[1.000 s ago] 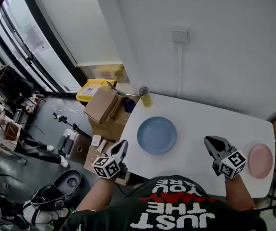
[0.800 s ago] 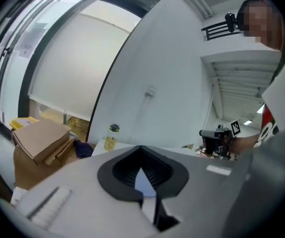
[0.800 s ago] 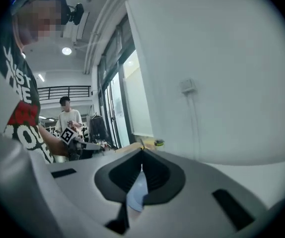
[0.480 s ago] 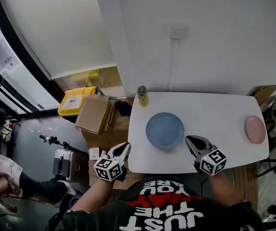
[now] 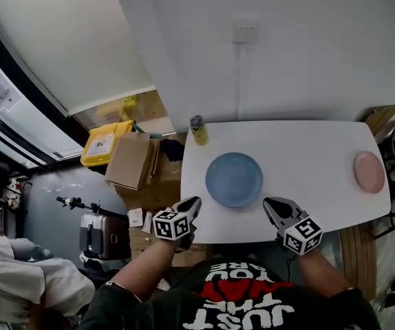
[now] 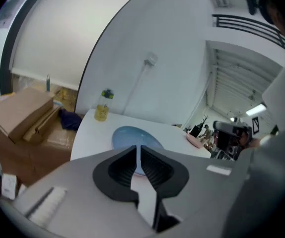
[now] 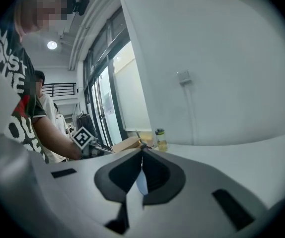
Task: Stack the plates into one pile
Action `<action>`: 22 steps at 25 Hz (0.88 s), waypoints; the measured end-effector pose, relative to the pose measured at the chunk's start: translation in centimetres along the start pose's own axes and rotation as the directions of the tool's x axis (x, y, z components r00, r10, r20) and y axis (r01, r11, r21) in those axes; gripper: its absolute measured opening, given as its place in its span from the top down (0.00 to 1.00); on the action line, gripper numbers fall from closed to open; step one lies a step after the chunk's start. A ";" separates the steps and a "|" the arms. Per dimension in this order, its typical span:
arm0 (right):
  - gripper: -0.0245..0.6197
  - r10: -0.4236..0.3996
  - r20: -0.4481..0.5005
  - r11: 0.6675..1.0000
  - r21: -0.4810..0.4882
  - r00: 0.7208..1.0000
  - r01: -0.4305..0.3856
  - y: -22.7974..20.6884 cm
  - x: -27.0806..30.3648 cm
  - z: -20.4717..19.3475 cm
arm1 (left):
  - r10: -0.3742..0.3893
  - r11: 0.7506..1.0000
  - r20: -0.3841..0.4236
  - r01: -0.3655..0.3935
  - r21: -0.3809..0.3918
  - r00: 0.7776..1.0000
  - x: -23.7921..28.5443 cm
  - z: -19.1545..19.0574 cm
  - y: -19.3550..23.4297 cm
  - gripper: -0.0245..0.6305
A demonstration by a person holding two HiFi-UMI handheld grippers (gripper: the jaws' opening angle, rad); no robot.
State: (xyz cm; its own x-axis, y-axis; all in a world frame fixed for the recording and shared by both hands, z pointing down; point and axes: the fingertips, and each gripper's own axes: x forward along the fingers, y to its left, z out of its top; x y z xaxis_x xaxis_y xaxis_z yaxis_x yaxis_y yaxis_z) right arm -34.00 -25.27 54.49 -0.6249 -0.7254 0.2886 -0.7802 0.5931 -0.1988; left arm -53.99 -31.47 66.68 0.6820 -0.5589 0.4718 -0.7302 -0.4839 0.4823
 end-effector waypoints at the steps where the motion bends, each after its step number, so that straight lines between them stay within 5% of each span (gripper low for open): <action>1: 0.95 0.001 -0.008 1.000 0.003 1.000 -0.001 -0.1 0.1 -0.5 | 0.005 0.997 -0.030 -0.007 -0.071 1.000 1.4 -0.8 1.1 0.95; 4: 0.95 0.001 -0.023 1.000 0.011 1.000 -0.001 -0.7 0.5 -1.4 | -0.013 0.972 -0.114 -0.014 -0.236 0.993 6.3 -2.4 3.4 0.89; 9: 0.95 -0.024 -0.053 0.999 0.036 0.998 0.026 -1.2 -0.6 -3.0 | -0.058 0.922 -0.245 -0.042 -0.385 0.968 12.0 -5.5 4.5 0.71; 12: 0.95 -0.068 -0.061 0.996 0.055 0.996 0.071 -1.6 -2.2 -4.0 | -0.054 0.885 -0.292 -0.089 -0.456 0.955 13.4 -7.3 5.0 0.72; 17: 0.95 -0.200 -0.042 0.976 0.077 0.979 0.203 -3.2 -5.5 -4.8 | -0.033 0.772 -0.244 -0.130 -0.623 0.969 14.6 -6.9 6.3 0.87; 22: 0.95 -0.283 0.006 0.955 0.095 0.959 0.281 -6.1 -10.5 -4.2 | -0.081 0.783 -0.243 -0.089 -0.615 0.967 16.2 -4.1 0.9 0.87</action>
State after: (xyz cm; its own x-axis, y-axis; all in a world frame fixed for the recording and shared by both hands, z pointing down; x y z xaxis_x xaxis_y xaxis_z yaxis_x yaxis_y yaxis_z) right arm -22.59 -19.77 56.59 -0.3787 -0.8656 0.3275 -0.9234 0.3292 -0.1974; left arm -43.42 -38.15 77.79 0.7281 -0.3375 0.5966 -0.6076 0.0850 0.7897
